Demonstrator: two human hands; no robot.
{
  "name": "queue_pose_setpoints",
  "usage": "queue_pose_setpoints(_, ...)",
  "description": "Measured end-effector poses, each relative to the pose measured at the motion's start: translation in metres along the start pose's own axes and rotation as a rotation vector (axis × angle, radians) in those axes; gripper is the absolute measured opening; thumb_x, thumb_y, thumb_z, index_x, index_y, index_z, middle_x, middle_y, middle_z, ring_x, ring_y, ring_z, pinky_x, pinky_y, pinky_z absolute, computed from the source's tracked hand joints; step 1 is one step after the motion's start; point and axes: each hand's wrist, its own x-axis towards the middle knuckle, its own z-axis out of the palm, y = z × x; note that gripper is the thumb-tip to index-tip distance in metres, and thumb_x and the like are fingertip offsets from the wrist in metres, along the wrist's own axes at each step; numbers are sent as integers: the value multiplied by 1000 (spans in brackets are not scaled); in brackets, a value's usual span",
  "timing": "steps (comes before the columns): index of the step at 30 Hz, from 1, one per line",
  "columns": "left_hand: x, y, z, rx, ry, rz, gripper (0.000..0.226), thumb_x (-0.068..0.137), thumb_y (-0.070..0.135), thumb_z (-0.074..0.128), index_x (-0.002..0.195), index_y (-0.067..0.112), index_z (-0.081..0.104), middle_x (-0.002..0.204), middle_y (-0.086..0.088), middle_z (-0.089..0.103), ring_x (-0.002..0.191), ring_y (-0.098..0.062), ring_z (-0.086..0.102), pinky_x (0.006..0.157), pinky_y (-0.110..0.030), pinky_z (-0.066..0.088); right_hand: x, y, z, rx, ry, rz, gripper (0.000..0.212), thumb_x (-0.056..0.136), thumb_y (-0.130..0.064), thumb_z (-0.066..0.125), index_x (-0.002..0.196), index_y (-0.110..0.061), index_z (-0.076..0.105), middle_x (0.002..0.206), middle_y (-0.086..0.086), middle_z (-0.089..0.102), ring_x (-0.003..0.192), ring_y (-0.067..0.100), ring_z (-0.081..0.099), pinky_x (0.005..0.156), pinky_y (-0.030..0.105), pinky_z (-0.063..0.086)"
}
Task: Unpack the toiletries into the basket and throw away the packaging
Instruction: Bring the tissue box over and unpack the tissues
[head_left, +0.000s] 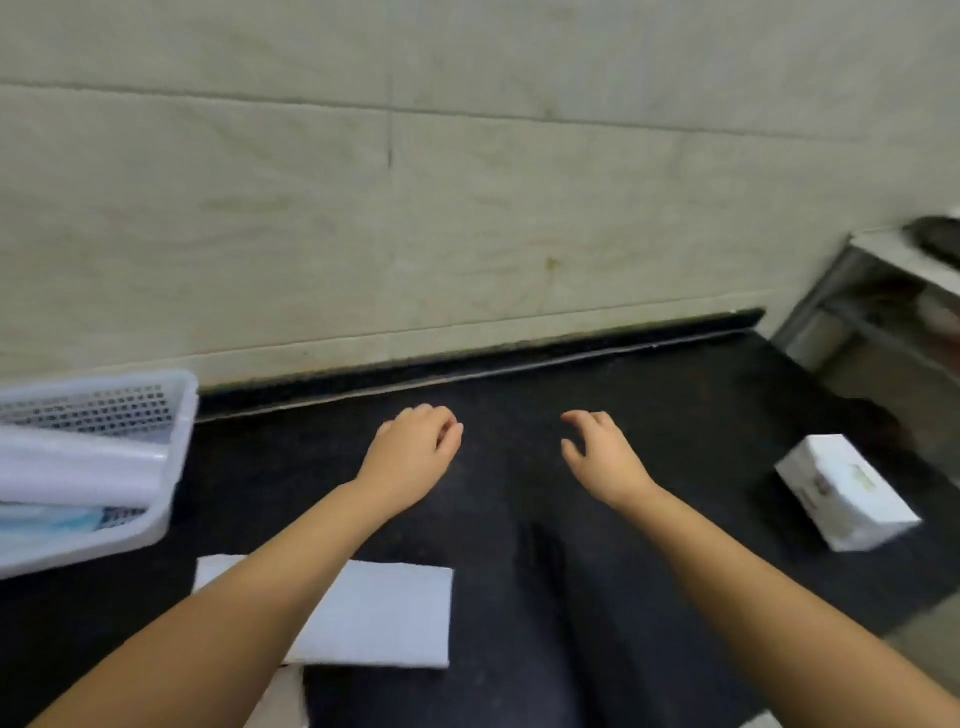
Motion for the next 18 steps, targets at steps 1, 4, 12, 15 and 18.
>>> queue_pose_setpoints(1,9,23,19,8,-39,38,25,95,31,41,98,15,59,96,-5,60,94,-25,54,84,-41,44,-5,32,-14,-1,15,43,40,93,-23,48,133,-14,46,135,12,45,119,28,49,101,42,42)
queue_pose_setpoints(4,33,95,79,17,-149,119,25,96,32,40,101,16,59,97,-3,60,96,-24,53,85,-40,43,-18,126,-59,-13,62,160,39,93,-23,47,131,-14,48,135,11,45,122,28,47,103,43,39)
queue_pose_setpoints(12,46,237,239,70,-443,150,29,96,33,36,108,15,56,109,-6,57,105,-26,52,89,-41,43,-36,310,-134,-223,200,386,45,89,-28,52,132,-14,46,143,15,37,131,34,34,102,48,35)
queue_pose_setpoints(15,33,247,278,175,-473,148,29,96,34,37,111,16,54,114,-5,53,108,-25,48,89,-37,40,-32,341,-133,-219,117,457,59,87,-37,56,139,-19,34,150,16,26,136,36,27,105,51,31)
queue_pose_setpoints(18,19,243,299,304,-338,193,27,91,33,47,110,16,56,112,-6,54,103,-26,51,87,-37,41,-29,355,-121,-157,62,487,71,84,-41,58,144,-25,22,138,15,34,121,38,38,90,49,42)
